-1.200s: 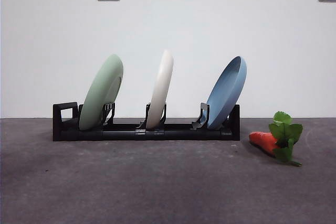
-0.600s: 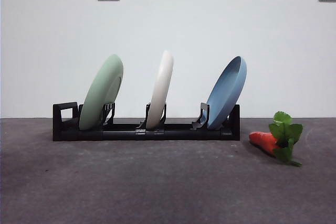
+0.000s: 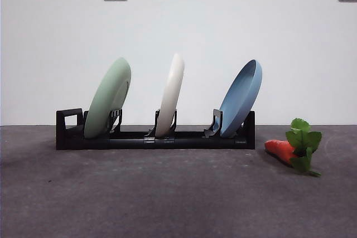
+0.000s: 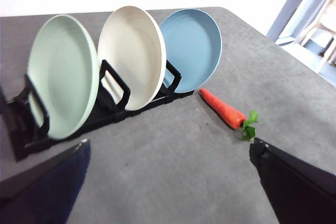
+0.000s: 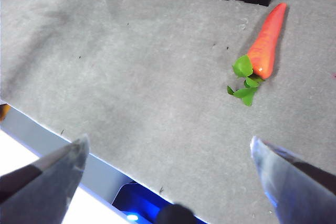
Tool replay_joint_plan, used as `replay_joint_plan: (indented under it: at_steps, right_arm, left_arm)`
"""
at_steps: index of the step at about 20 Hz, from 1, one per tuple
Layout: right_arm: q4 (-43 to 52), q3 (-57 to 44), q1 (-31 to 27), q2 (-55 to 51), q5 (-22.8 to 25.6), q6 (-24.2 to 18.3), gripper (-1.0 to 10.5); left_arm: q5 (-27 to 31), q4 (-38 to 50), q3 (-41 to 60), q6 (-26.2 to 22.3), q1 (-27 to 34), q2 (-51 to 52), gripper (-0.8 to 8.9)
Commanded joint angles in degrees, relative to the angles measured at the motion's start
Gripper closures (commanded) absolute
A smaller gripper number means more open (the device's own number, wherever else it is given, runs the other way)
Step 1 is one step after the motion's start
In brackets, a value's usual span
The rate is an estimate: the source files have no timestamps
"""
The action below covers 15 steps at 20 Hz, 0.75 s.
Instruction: Take the green plate from the plate rack,put the plate on the table,take the carrot from the table,put the carrot in the plate
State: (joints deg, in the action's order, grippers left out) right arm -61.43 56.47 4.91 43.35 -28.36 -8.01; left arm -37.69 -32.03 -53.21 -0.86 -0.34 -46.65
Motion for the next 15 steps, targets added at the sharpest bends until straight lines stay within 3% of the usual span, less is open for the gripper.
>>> replay_joint_plan:
  at_steps: [1, 5, 9, 15]
  right_arm:
    - [0.35, 0.09, 0.13, 0.52, -0.04, 0.5, 3.2]
    - [0.35, 0.09, 0.13, 1.86, -0.04, 0.52, 3.2]
    - [0.35, 0.09, 0.13, 2.89, -0.04, 0.55, 3.2]
    - [0.35, 0.09, 0.13, 3.63, -0.02, 0.55, 3.2]
  left_arm:
    - [0.13, 4.46, -2.25, -0.28, -2.05, -7.45, 2.47]
    - [2.69, 10.54, -9.57, -0.42, -4.92, -21.68, 2.47]
    - [4.15, 11.28, -18.71, -0.74, -6.75, -34.86, 2.47]
    - [10.8, 13.07, -28.44, -0.9, -9.64, -49.4, 2.48]
